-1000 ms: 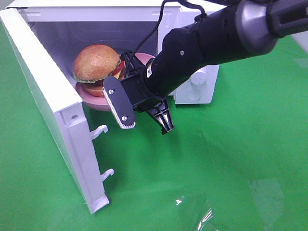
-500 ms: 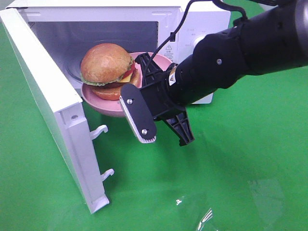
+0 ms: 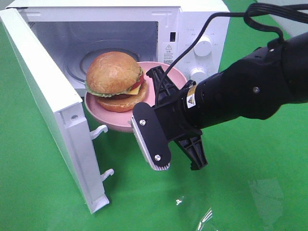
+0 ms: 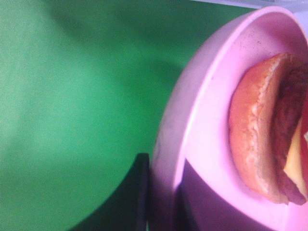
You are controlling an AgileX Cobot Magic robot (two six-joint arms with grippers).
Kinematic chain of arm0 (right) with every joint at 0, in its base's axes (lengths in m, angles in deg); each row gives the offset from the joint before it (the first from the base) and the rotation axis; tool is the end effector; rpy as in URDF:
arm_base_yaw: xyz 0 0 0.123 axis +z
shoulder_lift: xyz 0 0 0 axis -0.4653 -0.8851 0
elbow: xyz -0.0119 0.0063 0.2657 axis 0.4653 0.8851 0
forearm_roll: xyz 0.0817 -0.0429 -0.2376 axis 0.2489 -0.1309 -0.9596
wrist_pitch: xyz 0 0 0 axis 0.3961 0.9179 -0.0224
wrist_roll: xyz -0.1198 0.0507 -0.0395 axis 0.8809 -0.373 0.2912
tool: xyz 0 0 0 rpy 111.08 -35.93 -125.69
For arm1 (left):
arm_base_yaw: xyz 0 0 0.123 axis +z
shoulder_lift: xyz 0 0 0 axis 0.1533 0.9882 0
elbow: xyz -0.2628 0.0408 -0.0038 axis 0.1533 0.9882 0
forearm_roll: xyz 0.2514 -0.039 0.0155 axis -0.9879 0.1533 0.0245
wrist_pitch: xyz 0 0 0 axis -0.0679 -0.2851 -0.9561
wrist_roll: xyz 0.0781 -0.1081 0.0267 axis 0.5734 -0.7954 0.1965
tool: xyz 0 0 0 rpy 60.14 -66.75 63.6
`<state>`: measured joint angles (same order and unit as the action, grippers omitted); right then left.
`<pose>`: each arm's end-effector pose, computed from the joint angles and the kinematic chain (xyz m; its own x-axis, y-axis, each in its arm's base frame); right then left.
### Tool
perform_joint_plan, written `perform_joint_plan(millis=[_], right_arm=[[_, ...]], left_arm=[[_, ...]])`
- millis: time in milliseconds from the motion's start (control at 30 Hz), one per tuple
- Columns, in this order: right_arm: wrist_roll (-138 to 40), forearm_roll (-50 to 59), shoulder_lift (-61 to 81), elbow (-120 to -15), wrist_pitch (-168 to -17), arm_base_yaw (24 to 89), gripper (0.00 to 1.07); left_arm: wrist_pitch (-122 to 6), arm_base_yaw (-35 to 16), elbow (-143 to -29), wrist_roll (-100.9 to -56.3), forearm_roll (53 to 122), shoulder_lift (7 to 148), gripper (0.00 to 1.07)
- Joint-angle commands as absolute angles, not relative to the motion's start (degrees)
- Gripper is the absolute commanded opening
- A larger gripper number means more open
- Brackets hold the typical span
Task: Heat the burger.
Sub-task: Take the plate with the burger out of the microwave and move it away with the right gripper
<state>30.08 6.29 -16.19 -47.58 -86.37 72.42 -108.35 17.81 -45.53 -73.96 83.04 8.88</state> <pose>0.2553 0.2529 0.1305 0.6256 -0.7737 -0.1006 -0.5993 -0.3940 -0.6968 0.0550 -0.0123 0.2659 -0.4311 -0.0055 -0.9023 0.0085 0.9999 -0.0102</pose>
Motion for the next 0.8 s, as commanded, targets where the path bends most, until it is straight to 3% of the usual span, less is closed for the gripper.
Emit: perform_joint_plan(millis=[33,467,800], right_arm=[[28.9,5.8,-11.9,-44.7,-91.4,72.8,0.00],[26.9,5.3,-2.8,-36.4,-91.6,72.8,0.00],[16.6,-3.8,6.6,-30.5,-88.7,72.8,0.00]], left_arm=[[-108.4,17.4,-45.3,-74.2,83.4,8.6,0.97],[-108.4,17.4,-45.3,-74.2,83.4,8.6,0.97],[-108.4,17.4,-45.3,-74.2,83.4,8.6,0.97]])
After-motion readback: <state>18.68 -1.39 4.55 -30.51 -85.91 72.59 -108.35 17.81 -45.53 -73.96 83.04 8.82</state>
